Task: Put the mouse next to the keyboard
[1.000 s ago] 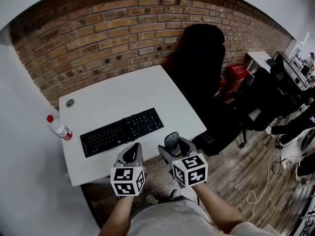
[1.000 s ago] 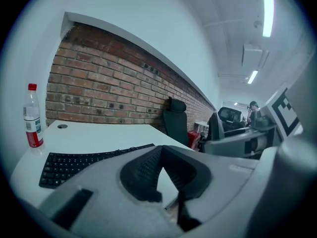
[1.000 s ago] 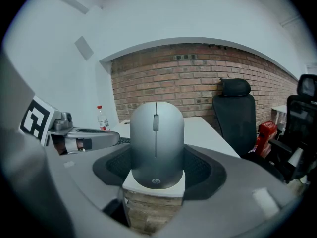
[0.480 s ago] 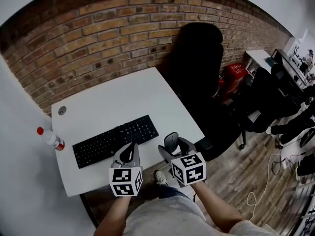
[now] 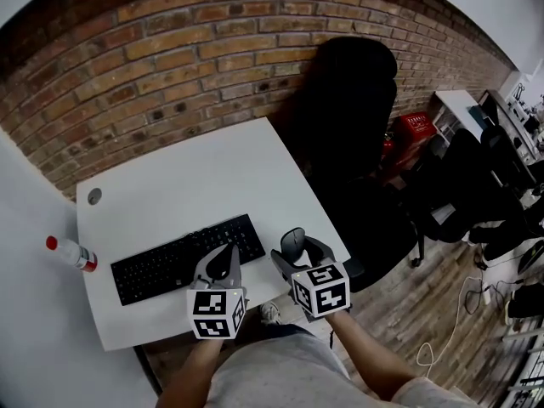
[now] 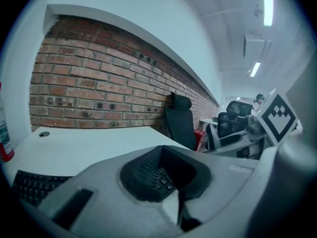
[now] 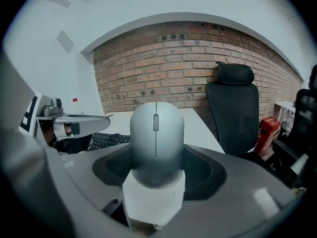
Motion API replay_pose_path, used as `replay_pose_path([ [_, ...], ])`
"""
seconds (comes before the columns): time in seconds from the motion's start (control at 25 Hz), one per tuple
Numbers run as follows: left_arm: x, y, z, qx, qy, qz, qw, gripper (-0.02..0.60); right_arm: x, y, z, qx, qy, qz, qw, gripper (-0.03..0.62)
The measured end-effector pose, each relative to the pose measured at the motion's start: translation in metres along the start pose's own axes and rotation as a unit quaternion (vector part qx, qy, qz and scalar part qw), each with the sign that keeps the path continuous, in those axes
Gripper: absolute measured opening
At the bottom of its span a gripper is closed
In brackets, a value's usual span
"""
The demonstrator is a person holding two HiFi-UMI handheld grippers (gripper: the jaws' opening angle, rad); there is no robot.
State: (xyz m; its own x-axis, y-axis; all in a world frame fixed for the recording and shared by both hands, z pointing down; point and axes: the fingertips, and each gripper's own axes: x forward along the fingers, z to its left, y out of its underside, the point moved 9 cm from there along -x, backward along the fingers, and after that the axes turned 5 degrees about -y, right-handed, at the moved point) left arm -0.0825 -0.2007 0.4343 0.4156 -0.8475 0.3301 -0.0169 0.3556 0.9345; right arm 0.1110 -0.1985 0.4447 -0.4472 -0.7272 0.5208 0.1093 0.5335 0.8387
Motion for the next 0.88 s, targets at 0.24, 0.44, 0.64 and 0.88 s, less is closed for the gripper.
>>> replay_pose_path([
  [0.24,0.021,0.001,0.002,-0.009,-0.018,0.008,0.9998,-0.006,0.028,0.003,-0.023,0.006,-0.013,0.032,0.999,0.310],
  [0.44,0.029,0.004,0.009,-0.018,-0.038,0.011,0.9991,-0.006,0.054,0.006,-0.039,0.014,-0.017,0.064,0.998,0.310],
  [0.64,0.034,0.010,0.018,-0.030,-0.059,0.018,0.9976,-0.006,0.075,0.010,-0.047,0.018,-0.022,0.085,0.996,0.310],
  [0.88,0.039,0.017,0.024,-0.040,-0.071,0.024,0.9964,-0.006,0.094,0.020,-0.054,0.031,-0.016,0.116,0.993,0.310],
])
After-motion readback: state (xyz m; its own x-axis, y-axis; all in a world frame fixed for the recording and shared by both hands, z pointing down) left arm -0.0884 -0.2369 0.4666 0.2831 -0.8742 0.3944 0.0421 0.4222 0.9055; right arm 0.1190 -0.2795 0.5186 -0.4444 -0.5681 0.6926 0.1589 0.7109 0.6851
